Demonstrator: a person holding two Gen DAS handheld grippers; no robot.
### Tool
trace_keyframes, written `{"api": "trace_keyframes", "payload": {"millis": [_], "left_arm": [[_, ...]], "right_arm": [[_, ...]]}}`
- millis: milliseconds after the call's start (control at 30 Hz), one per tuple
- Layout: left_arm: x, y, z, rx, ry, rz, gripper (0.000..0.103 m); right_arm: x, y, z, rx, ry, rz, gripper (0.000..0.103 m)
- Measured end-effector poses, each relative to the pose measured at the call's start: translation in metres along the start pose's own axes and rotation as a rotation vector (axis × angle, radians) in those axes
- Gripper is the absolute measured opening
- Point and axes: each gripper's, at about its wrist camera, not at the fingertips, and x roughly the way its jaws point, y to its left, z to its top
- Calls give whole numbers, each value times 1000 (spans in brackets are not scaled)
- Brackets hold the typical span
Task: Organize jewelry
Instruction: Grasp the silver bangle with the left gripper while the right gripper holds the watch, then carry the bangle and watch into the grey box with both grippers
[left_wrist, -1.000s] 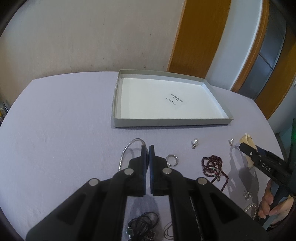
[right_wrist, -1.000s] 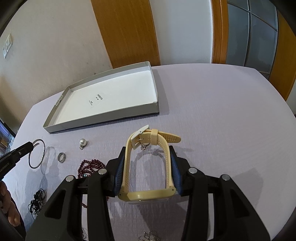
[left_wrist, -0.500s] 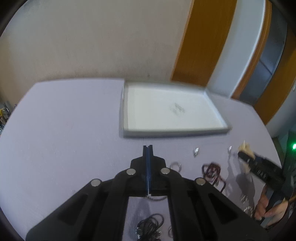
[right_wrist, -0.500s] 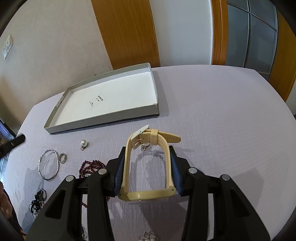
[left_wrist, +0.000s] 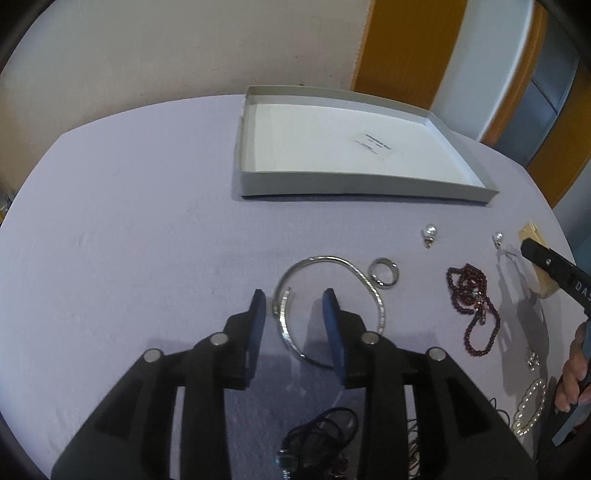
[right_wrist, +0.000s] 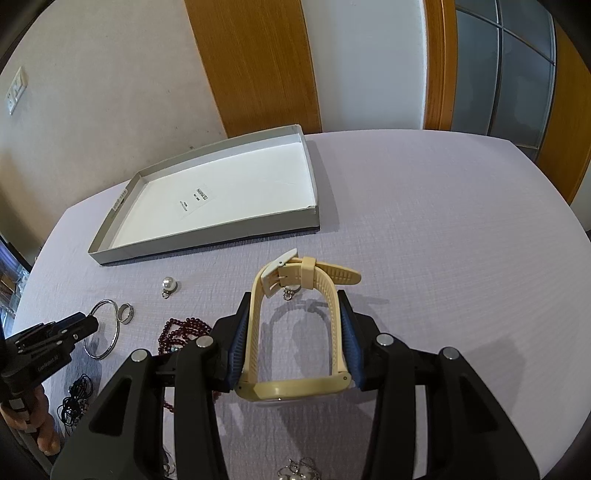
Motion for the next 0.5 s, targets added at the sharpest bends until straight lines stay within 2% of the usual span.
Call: {"api": "trace_keyframes", "payload": {"millis": [100,167,233,300,500], "left_arm": [[1,-6,-3,21,-8,30,30],[0,-10,-5,24,-12,36,25],[-1,-11,-6,19,-13,26,15],[-1,-13,-7,20,-12,27,10],[-4,-16,-10,30,-18,28,7]], "right_arm": [[0,-1,1,2,1,-1,45],[0,-2,1,3,2,-1,45],[0,-2,1,5,3,-1,45],[0,-2,1,6,4,0,45],[-1,-2,2,11,2,1,45]]}}
